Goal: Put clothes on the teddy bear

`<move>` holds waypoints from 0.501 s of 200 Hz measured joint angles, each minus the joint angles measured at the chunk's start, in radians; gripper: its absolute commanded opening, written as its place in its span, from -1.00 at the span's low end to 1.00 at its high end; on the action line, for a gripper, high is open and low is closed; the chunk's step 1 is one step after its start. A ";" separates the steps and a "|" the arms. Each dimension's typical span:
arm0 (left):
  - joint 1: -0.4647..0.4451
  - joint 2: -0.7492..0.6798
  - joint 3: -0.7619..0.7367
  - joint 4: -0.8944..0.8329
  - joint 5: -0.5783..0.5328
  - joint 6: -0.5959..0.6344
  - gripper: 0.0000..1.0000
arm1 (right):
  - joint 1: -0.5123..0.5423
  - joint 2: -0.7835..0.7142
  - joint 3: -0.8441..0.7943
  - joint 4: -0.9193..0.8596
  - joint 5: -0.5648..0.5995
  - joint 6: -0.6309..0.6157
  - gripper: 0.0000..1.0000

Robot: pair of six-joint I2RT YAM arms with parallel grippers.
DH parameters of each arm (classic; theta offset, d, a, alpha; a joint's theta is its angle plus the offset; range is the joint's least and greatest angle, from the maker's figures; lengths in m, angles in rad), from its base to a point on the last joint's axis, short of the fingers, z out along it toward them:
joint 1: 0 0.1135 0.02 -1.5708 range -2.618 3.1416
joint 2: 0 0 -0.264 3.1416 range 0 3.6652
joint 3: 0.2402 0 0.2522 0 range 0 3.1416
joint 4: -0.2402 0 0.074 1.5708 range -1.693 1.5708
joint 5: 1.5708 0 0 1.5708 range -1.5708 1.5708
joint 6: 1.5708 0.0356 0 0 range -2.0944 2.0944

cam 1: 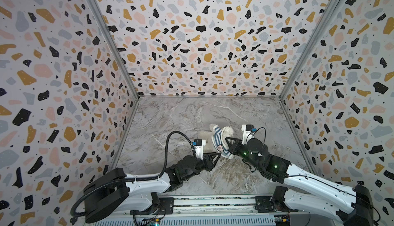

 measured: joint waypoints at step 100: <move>-0.029 0.095 0.053 0.079 0.021 -0.018 -0.84 | 0.000 0.000 0.000 -0.025 0.023 0.011 -1.00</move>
